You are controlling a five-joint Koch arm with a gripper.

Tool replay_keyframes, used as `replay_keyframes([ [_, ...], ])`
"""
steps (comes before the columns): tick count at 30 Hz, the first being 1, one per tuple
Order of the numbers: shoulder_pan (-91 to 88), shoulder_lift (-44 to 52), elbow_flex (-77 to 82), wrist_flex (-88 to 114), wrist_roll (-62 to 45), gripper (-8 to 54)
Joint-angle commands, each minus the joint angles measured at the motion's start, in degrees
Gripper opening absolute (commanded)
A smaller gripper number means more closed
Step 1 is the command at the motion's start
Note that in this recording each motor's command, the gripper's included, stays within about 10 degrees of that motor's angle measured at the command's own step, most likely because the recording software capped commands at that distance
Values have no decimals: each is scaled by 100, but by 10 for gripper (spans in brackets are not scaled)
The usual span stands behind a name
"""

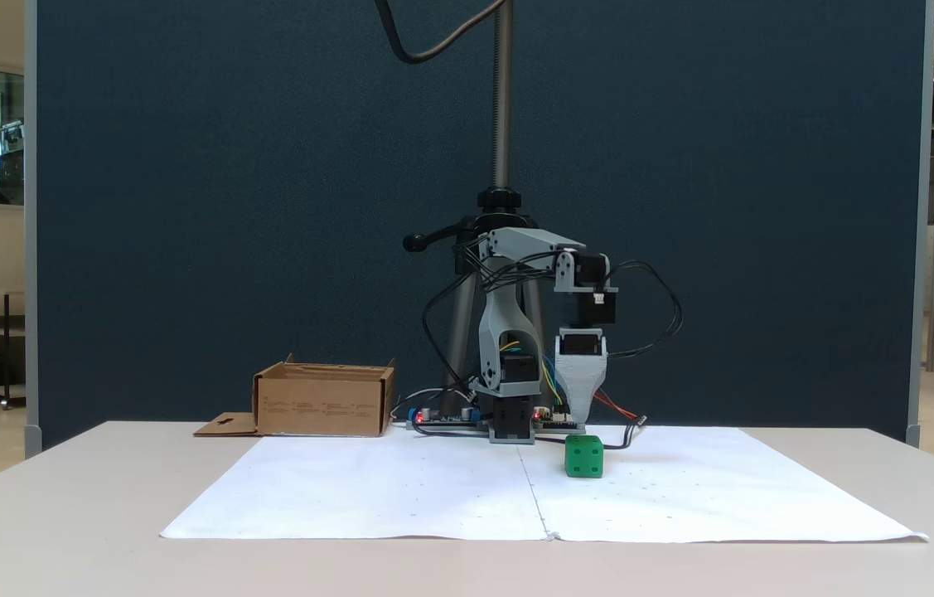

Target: Grasp a green dice and put it in the bin.

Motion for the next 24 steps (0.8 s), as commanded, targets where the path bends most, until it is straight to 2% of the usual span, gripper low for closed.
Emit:
replay_keyframes([
  [1, -62, 0, -44, -158, 466, 432],
  [24, -35, -1195, 0, -562, 457, 431],
])
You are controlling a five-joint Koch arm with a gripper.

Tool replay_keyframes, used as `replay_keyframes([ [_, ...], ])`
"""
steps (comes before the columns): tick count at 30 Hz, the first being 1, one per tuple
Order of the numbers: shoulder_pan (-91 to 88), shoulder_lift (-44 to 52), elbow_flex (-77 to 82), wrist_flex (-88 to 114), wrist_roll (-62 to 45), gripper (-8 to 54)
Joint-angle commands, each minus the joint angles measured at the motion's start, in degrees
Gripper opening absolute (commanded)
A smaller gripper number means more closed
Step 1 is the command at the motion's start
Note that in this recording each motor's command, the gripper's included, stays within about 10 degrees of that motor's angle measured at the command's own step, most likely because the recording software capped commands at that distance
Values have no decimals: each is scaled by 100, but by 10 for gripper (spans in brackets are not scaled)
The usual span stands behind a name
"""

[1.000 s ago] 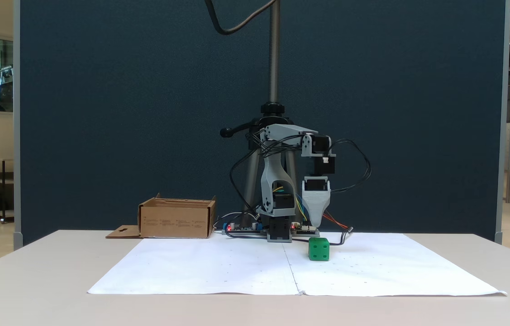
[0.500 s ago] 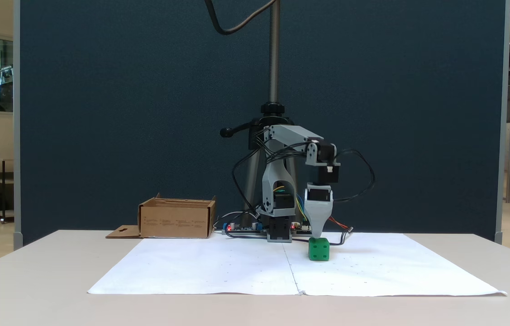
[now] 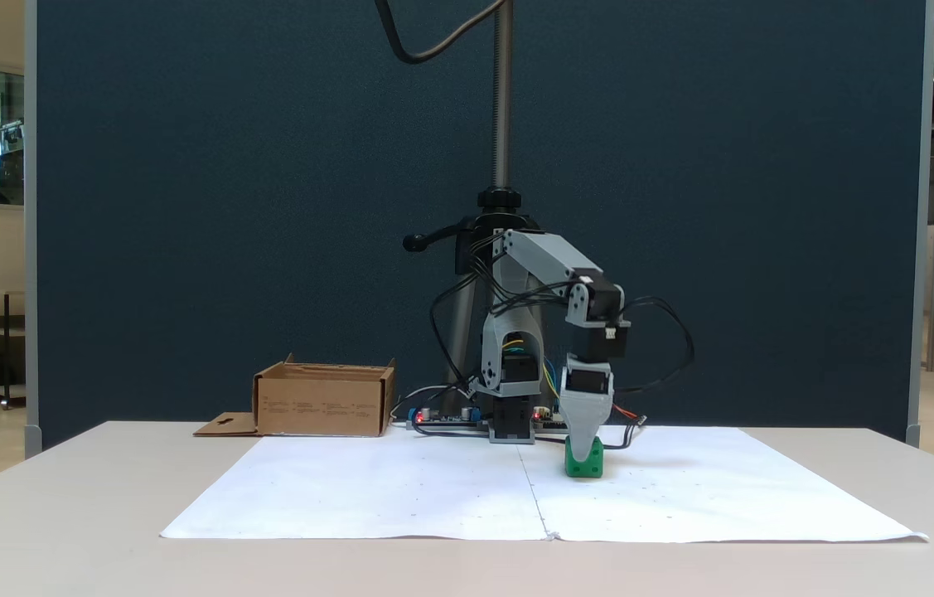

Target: Grasp a green dice and put it in the bin.

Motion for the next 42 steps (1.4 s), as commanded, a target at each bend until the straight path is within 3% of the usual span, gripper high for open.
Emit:
replay_keyframes([
  [1, -114, 53, -35, -123, 457, 431],
  [42, -88, -519, 193, -536, 325, 413],
])
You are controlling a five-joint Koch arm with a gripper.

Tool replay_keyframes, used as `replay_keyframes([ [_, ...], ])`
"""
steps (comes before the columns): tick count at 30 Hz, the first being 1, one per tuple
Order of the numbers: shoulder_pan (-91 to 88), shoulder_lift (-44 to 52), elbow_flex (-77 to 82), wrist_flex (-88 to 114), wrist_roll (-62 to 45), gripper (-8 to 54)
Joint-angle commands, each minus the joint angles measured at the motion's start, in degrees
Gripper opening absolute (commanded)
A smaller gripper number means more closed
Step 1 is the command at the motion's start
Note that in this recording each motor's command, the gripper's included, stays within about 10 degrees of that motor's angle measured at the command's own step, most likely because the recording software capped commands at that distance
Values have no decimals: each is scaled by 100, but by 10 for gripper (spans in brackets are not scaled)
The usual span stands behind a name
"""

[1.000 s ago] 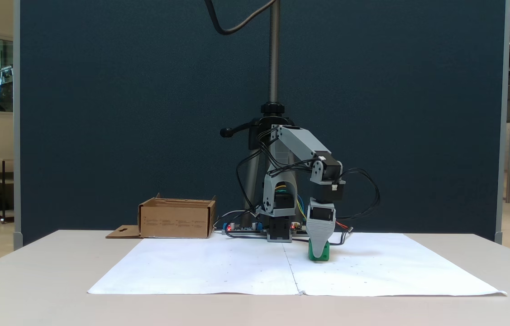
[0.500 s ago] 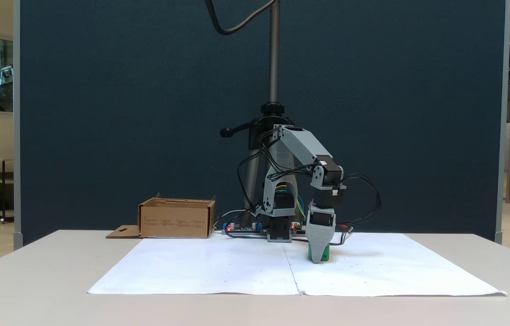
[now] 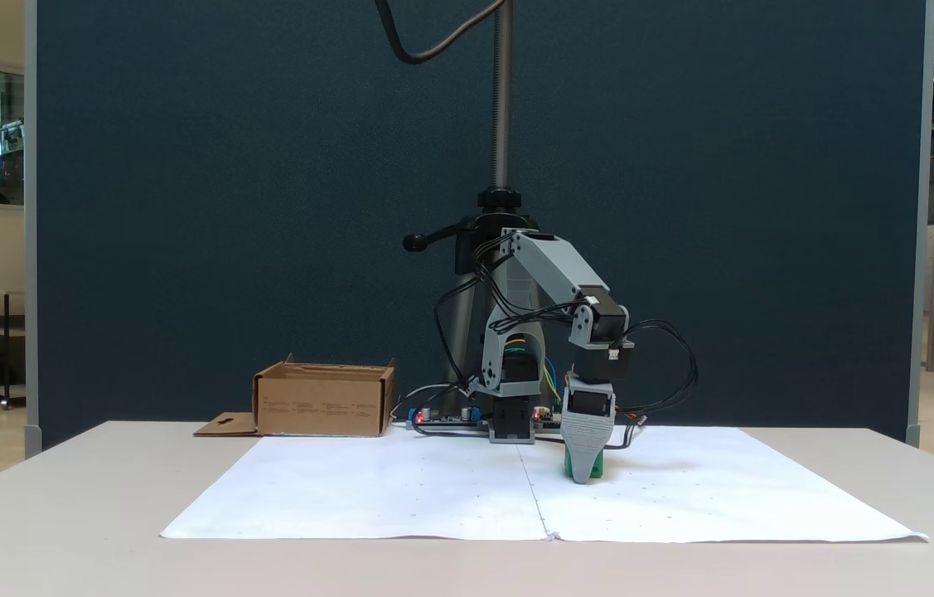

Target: Grasp a green dice and put it in the bin.

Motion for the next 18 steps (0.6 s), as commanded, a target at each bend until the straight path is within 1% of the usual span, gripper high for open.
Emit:
replay_keyframes([
  [1, -88, 97, 35, -123, 290, 413],
  [5, -88, 97, 62, -185, 9, 414],
  [12, -70, 105, 114, -308, -114, 413],
  [18, -70, 141, 167, -352, -439, 414],
])
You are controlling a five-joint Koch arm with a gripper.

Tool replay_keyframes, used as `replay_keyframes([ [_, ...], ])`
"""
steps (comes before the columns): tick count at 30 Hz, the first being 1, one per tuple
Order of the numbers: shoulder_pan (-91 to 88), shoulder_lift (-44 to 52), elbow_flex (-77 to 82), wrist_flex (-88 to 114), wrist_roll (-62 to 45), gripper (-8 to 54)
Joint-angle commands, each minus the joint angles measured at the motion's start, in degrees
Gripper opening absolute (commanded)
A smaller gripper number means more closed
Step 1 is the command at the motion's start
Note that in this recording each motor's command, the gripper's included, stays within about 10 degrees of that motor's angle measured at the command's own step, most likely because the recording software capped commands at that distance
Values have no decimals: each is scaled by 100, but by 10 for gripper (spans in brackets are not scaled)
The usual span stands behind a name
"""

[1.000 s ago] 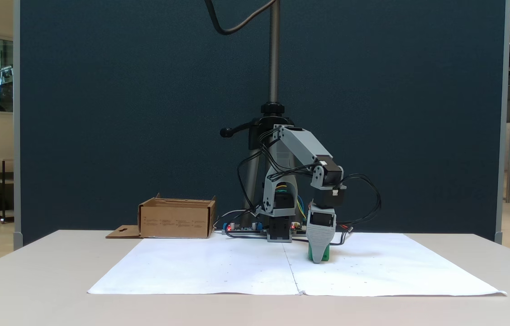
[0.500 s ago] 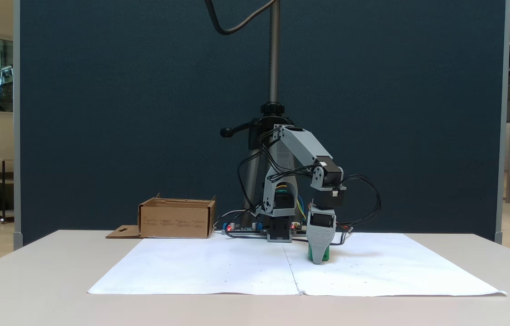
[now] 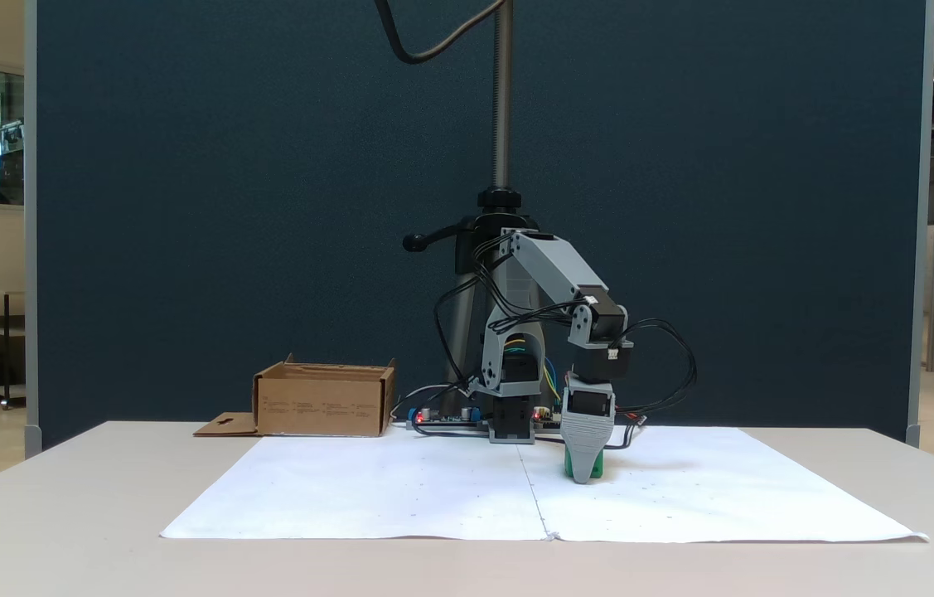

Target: Grasp a green dice and put it in the bin.

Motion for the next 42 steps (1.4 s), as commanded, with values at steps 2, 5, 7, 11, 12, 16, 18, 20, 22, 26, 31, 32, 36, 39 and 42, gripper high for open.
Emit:
replay_keyframes([
  [2, -88, 105, 44, -220, -527, 414],
  [5, -62, 149, 70, -255, -633, 414],
  [7, 0, 193, 79, -255, -712, 414],
  [11, 97, 229, 114, -264, -940, 414],
  [12, 149, 229, 114, -299, -940, 414],
  [16, 299, 255, 114, -404, -993, 414],
  [18, 308, 264, 149, -404, -1011, 414],
  [20, 308, 281, 185, -404, -1011, 414],
  [22, 308, 343, 229, -404, -1011, 413],
  [26, 264, 396, 290, -413, -1011, 413],
  [31, 229, 431, 299, -413, -1011, 385],
  [32, 220, 431, 308, -413, -1011, 364],
  [36, 211, 475, 334, -413, -1002, 301],
  [39, 211, 536, 369, -457, -984, 260],
  [42, 211, 677, 598, -896, -984, 178],
])
